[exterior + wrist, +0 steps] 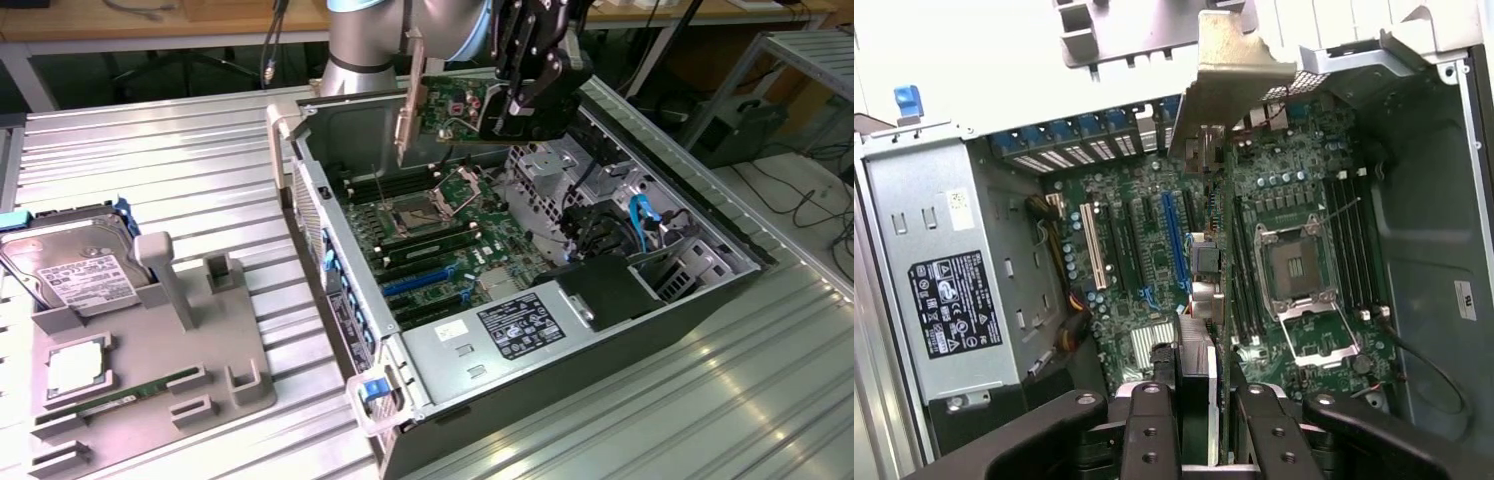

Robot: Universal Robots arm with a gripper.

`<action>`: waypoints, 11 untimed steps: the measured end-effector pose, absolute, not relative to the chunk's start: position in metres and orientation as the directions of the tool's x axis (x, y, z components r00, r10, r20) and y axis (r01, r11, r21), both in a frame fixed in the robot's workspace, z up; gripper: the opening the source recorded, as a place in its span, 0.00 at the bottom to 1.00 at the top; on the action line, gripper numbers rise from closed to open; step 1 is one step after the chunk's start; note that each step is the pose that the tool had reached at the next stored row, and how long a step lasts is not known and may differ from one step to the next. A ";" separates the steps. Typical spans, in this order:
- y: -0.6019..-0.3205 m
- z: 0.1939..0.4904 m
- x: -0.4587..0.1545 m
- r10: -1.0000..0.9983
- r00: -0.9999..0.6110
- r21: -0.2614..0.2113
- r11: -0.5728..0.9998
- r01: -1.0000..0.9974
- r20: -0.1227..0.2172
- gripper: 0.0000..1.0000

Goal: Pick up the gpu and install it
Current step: 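Insert the gpu into the slot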

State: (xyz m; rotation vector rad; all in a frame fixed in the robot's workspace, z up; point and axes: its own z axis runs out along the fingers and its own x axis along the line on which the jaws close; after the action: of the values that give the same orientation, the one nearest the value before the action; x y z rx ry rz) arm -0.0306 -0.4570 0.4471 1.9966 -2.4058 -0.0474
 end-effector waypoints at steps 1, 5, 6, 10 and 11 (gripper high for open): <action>-0.457 0.447 -0.031 -0.984 -0.180 0.033 0.179 -0.983 -0.008 0.28; -0.457 0.447 -0.031 -0.987 -0.158 0.033 0.157 -0.987 -0.008 0.28; -0.457 0.447 -0.031 -0.989 -0.145 0.033 0.145 -0.989 -0.008 0.28; -0.457 0.447 -0.031 -0.994 -0.111 0.033 0.110 -0.993 -0.008 0.28; -0.457 0.446 -0.031 -0.995 -0.099 0.032 0.099 -0.995 -0.008 0.28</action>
State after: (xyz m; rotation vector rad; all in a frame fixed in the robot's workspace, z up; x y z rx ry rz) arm -0.0307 -0.4570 0.4461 2.0977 -2.3169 -0.0457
